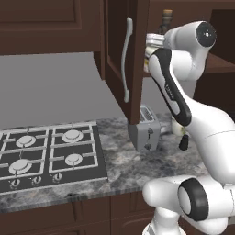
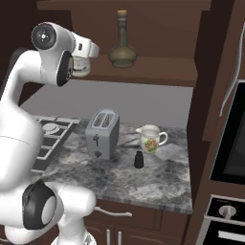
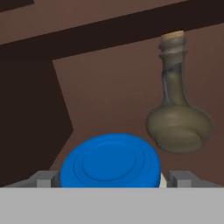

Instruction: There are various items on the counter. Only move the condiments/shakers into the cabinet.

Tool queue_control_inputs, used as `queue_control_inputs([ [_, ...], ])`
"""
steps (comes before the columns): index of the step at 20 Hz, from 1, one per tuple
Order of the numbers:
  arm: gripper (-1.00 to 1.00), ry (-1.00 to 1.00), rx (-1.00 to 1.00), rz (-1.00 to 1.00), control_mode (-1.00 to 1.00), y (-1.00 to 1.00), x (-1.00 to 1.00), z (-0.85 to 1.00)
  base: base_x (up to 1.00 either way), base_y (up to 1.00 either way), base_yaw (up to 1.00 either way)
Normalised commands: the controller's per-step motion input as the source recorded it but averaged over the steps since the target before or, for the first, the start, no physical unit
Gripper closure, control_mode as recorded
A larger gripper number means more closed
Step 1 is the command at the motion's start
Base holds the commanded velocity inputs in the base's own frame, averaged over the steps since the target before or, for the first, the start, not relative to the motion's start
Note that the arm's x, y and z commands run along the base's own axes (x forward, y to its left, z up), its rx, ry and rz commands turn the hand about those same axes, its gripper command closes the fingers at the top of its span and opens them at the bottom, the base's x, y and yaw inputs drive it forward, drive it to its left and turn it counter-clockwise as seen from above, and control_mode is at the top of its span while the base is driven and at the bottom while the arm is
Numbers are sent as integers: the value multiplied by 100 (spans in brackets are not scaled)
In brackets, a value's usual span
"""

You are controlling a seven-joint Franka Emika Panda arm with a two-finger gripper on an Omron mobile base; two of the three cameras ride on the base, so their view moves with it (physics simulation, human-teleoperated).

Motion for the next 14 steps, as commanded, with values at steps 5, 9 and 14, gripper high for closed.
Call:
queue_control_inputs([
  [5, 100, 0, 0, 0, -100, 0, 30, -14, 0, 0, 0],
  [9, 100, 0, 0, 0, -100, 0, 33, -14, 0, 0, 0],
  [14, 100, -1, 0, 0, -100, 1, 39, -4, 0, 0, 0],
])
